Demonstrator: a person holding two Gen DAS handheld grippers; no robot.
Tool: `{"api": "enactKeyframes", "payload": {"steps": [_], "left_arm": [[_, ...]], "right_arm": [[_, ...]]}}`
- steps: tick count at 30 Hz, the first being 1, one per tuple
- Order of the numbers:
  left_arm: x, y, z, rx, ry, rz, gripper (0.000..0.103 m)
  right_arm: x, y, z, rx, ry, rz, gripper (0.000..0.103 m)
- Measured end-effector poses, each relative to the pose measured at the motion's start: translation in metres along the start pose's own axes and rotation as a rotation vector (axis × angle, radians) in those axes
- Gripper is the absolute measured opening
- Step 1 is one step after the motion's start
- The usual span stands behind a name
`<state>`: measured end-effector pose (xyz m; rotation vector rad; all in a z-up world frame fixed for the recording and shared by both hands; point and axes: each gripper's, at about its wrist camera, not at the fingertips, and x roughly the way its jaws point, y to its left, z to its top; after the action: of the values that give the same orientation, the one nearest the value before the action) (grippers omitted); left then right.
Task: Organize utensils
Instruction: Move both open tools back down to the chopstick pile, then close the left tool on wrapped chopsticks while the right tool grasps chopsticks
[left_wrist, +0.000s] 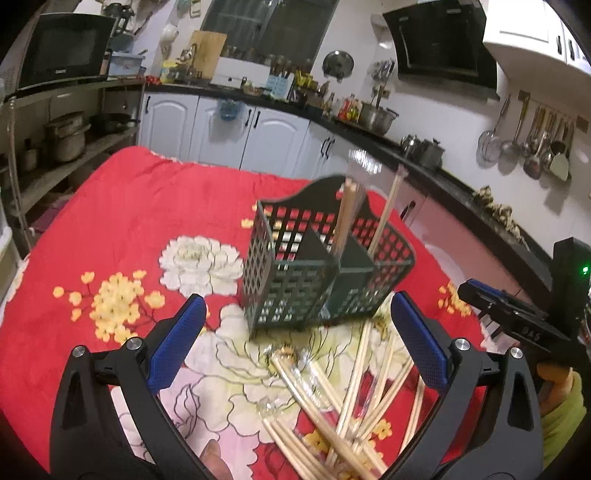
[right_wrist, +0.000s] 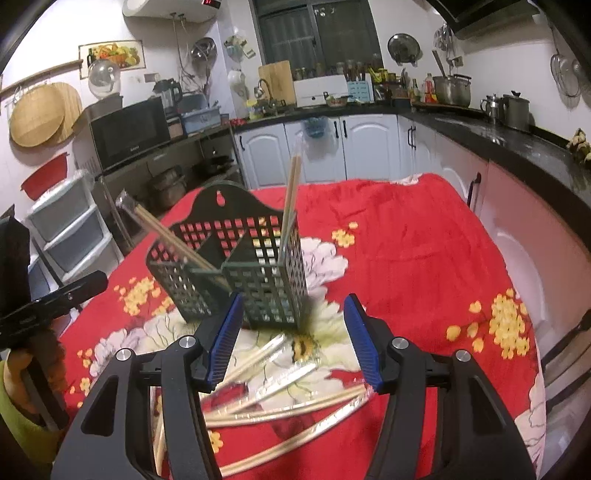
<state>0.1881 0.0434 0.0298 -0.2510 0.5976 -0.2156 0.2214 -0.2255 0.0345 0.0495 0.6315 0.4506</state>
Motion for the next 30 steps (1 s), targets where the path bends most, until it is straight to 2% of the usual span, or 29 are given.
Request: {"api": "enactKeyframes", "payload": {"steps": [17,24,30], "left_arm": [[0.051,-0.007,-0.041,0.045,0.184,0.017,0.092],[0.07,-0.001,-0.05,0.009,0.267,-0.013,0.092],[0.085,0.005,-0.052,-0.035,0.321,-0.032,0.075]], "right_arm": [[0.022,-0.023,-0.049,0.07,0.132,-0.061,0.054],[0.036,-0.037,-0.058,0.111,0.194,-0.109,0.054],[0.053,-0.054,-0.065,0.195,0.255,-0.098,0.054]]}}
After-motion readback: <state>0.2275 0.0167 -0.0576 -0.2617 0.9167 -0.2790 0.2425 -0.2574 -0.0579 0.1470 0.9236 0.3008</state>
